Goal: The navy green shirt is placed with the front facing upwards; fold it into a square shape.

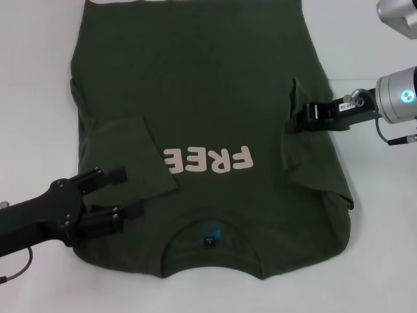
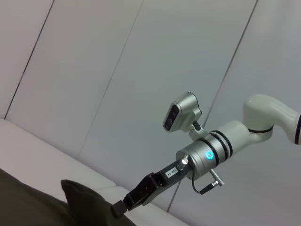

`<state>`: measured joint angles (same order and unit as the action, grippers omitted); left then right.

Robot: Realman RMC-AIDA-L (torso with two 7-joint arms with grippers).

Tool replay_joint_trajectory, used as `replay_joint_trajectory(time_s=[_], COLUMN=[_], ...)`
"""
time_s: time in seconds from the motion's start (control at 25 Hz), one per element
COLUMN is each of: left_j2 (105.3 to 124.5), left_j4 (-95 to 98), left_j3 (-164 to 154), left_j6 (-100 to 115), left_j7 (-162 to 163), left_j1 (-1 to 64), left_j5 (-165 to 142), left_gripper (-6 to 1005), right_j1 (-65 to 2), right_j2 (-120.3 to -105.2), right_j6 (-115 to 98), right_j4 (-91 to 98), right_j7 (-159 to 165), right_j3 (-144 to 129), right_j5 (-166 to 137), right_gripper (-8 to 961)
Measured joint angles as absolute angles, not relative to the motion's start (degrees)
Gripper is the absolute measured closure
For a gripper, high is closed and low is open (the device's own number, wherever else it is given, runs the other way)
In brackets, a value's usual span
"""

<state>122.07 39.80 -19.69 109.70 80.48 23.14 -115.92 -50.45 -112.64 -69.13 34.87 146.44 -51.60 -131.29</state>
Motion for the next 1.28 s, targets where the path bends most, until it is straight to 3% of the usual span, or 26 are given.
replay_joint_trajectory(time_s=[0.4, 0.76, 1.28], left_j2=[122.17, 122.22, 122.35], left_j4=[39.82, 39.82, 39.82], left_j3=[-19.69, -19.69, -20.02], left_j6=[109.68, 109.64, 109.74], left_j7=[80.6, 80.6, 80.7], left_j1=[23.11, 23.0, 22.91], left_j5=[-115.92, -115.93, -115.92], left_gripper=[82, 82, 83], right_j1=[-50.94, -51.73, -50.67], right_j2=[-113.14, -113.83, -113.61], right_j6=[-65.24, -64.52, -65.33], right_j4=[33.5, 33.3, 33.45], right_j7=[146.54, 146.03, 145.09], right_j3=[-52.88, -53.31, -52.68], right_j5=[-131.66, -131.59, -131.2], right_gripper=[941, 878, 786])
